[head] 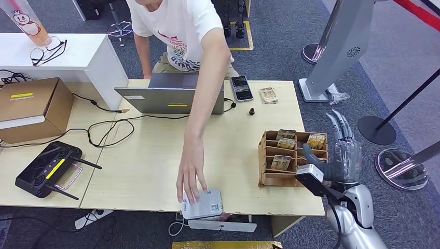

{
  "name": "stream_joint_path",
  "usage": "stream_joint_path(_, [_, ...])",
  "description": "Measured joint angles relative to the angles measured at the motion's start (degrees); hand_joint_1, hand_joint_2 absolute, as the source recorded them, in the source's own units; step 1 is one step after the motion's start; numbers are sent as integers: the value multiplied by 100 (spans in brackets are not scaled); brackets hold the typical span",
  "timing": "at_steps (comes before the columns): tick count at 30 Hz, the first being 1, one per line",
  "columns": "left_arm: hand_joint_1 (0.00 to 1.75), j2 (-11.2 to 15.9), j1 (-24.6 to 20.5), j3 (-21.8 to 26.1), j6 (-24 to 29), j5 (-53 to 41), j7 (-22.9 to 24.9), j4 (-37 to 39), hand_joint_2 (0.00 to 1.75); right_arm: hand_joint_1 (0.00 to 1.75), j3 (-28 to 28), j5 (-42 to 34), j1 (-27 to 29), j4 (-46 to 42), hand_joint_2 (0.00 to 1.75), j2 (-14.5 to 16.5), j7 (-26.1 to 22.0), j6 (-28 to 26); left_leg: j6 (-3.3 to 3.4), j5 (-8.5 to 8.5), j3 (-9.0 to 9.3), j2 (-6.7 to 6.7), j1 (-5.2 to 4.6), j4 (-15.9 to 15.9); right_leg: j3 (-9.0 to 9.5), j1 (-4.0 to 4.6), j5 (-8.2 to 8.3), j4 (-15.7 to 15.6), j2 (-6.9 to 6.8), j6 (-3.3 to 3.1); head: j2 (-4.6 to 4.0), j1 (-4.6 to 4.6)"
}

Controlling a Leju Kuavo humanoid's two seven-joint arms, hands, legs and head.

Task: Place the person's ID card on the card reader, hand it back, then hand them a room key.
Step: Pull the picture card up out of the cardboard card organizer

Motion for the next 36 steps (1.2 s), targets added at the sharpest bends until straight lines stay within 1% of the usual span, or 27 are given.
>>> stream_joint_path(8, [0,-5,4,61,1,2,-37,0,0,34,-283,98,441,-225,175,-95,109,60,1,-1,0,0,0,0,0,0,0,0,0,1,0,0])
stream_joint_path(11, [0,-5,1,60,-1,-8,-37,0,0,30,-356,132,590,-321,175,-108,171,76,1,-3,1,1,0,0,0,0,-1,0,1,1,0,-1])
stream_joint_path(16, [0,-5,-3,60,-7,-20,-34,0,0,30,-459,318,805,-469,175,-107,312,156,2,-4,1,3,0,0,0,0,-1,0,2,1,0,-1])
stream_joint_path(20, [0,-5,-6,60,-8,-21,-34,0,0,31,-499,321,882,-525,175,-107,331,160,2,-4,1,4,0,0,0,0,-1,0,2,1,0,-1])
stream_joint_path(26, [0,-3,-6,61,-14,-27,-34,0,0,37,-540,441,929,-550,175,-97,407,246,2,-4,1,5,0,0,0,0,-1,0,3,1,0,0])
stream_joint_path(30, [0,-3,-6,60,-17,-49,-31,0,0,36,-558,604,968,-544,175,-44,481,270,2,-4,1,5,0,0,0,0,-2,0,3,0,0,-1])
stream_joint_path(36, [0,-3,-7,60,-22,-83,-26,0,0,39,-585,623,1037,-512,175,20,538,278,2,-4,1,5,0,0,0,0,-3,0,3,-1,0,0])
